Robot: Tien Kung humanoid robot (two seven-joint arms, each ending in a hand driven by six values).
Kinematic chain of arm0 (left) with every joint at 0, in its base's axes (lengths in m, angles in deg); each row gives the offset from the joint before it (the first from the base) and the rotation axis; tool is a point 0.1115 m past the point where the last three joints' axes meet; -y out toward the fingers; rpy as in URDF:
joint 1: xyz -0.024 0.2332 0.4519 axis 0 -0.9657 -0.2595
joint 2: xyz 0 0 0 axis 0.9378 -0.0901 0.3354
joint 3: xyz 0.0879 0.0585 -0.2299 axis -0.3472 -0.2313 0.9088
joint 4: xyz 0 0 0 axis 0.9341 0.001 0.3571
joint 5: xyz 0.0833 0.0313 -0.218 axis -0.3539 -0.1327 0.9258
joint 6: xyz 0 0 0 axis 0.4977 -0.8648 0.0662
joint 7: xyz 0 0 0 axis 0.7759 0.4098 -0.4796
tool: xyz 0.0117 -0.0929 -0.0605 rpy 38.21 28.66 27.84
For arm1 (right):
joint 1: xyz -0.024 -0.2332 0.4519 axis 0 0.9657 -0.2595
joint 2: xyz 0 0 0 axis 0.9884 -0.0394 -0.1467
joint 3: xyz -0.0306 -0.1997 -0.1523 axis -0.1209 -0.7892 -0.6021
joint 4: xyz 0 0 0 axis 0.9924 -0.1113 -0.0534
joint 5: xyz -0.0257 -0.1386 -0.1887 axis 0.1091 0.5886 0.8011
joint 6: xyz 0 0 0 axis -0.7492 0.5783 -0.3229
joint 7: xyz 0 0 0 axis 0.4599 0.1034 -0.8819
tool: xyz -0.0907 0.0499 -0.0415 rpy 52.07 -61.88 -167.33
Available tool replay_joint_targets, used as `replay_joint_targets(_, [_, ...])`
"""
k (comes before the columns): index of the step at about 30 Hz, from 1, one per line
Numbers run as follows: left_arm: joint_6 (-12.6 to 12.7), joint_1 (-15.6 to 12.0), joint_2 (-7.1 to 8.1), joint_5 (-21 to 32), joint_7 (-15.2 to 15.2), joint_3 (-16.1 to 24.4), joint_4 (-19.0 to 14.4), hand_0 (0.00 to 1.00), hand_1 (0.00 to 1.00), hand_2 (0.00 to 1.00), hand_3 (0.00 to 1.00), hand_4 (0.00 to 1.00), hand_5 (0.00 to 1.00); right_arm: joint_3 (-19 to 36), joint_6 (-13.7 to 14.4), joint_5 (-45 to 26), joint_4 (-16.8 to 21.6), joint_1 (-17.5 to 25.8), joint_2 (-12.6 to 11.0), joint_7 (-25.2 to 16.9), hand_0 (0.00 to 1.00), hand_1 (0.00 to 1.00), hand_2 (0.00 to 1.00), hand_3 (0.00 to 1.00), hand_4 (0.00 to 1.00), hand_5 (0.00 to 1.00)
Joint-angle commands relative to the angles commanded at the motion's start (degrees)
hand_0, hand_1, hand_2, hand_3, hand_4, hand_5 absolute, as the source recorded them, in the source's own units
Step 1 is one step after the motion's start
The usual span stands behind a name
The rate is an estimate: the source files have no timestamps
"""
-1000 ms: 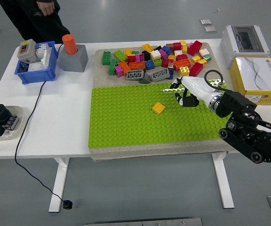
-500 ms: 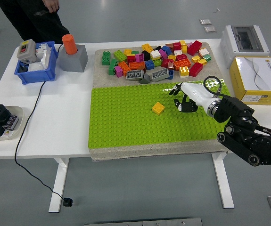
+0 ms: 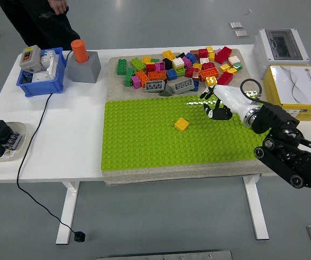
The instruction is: Pick up the button,place it on the desk,press the button,press the button
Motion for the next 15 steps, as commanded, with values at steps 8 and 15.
replay_joint_targets(8, [-1.1,-0.8,-0.08,-1.1,1.1,2.0,0.0,0.667,0.644,0.701,0.764,0.756,0.576,-0.6,0.1,-2.6,1.2,0.3,-2.1,0.0,0.310,0.432,0.692,0.669,0.555,0.235])
replay_joint_targets(15, [-1.3,-0.3,0.65,-2.1,2.9,1.3,0.0,0.672,0.648,0.701,0.763,0.762,0.549,-2.5,-0.2,-10.0,-0.5,1.1,-3.5,-0.9,0.296,0.414,0.645,0.675,0.484,0.218])
